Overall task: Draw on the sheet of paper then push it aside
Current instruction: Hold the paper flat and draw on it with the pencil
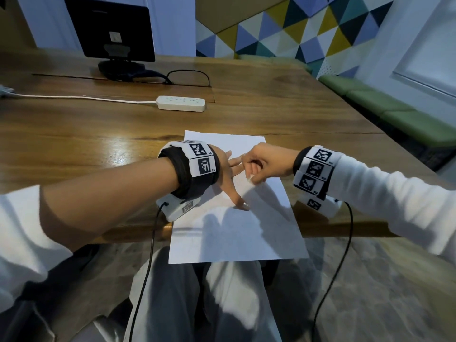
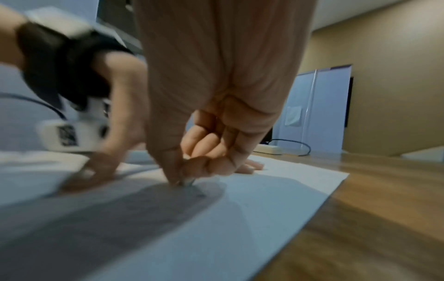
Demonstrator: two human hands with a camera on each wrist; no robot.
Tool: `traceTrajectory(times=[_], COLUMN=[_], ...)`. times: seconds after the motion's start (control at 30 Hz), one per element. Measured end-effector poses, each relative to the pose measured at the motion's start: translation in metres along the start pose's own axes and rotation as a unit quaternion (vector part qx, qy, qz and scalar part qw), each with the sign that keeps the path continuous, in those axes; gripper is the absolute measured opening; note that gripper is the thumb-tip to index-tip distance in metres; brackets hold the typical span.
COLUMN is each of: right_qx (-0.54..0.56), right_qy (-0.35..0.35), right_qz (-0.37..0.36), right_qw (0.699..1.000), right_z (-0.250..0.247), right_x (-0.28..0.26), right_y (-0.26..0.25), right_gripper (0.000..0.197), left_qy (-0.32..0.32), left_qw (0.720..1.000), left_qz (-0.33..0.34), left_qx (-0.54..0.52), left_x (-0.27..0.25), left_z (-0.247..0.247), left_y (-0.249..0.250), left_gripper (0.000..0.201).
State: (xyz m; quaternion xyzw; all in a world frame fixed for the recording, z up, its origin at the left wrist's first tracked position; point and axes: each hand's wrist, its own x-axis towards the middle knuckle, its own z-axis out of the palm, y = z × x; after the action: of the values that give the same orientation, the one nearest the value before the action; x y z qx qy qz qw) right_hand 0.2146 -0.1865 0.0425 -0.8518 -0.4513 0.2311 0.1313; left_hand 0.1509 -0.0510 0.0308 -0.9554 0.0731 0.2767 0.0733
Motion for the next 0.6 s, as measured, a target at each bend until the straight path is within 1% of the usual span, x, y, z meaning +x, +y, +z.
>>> traceTrajectory(times=[0.07,0.1,0.17,0.23,0.27,0.37,0.4,0.5,0.6], right_qx=[0.011,0.013,0.013,0.013,0.015,0.028,0.029,0.032,0.030], right_qy=[-0.049,-0.053,-0.015,0.012,0.002,-0.062,-0.059,-0.015,0.002], right_qz=[-0.008,-0.010,-0.008,-0.006,-0.007,-0.014,-0.017,-0.011,-0.008], right_qw=[0.999,0.998,1.000,1.000,1.000,0.998,0.998,0.999,1.000], right_z=[0.002,0.001,-0.001,0.000,0.001,0.003,0.002,-0.003,-0.001], right_x=[-0.003,-0.002,0.004,0.006,0.005,0.000,0.001,0.008,0.008], right_y=[-0.003,-0.003,-0.002,-0.003,-0.005,-0.010,-0.010,-0.007,-0.007], right_gripper=[0.017,0.019,0.022,0.021,0.020,0.017,0.017,0.020,0.018], left_qy=[-0.012,-0.008,0.000,-0.003,-0.005,-0.014,-0.012,-0.007,-0.026], left_qw=[0.999,0.999,1.000,1.000,1.000,1.000,1.000,1.000,0.999], left_qz=[0.003,0.002,-0.002,-0.010,-0.010,-0.003,-0.006,-0.004,0.006], left_qx=[-0.044,-0.035,-0.003,-0.015,-0.022,-0.018,-0.008,0.024,0.045], left_x=[0.000,0.000,-0.002,-0.001,0.000,0.000,-0.002,-0.013,-0.016], left_z=[0.002,0.001,0.002,0.003,0.004,0.005,0.005,0.002,0.002], left_y=[-0.001,-0.001,0.000,-0.001,-0.002,-0.003,-0.001,0.002,-0.011], left_gripper=[0.096,0.096,0.101,0.102,0.103,0.103,0.104,0.102,0.111])
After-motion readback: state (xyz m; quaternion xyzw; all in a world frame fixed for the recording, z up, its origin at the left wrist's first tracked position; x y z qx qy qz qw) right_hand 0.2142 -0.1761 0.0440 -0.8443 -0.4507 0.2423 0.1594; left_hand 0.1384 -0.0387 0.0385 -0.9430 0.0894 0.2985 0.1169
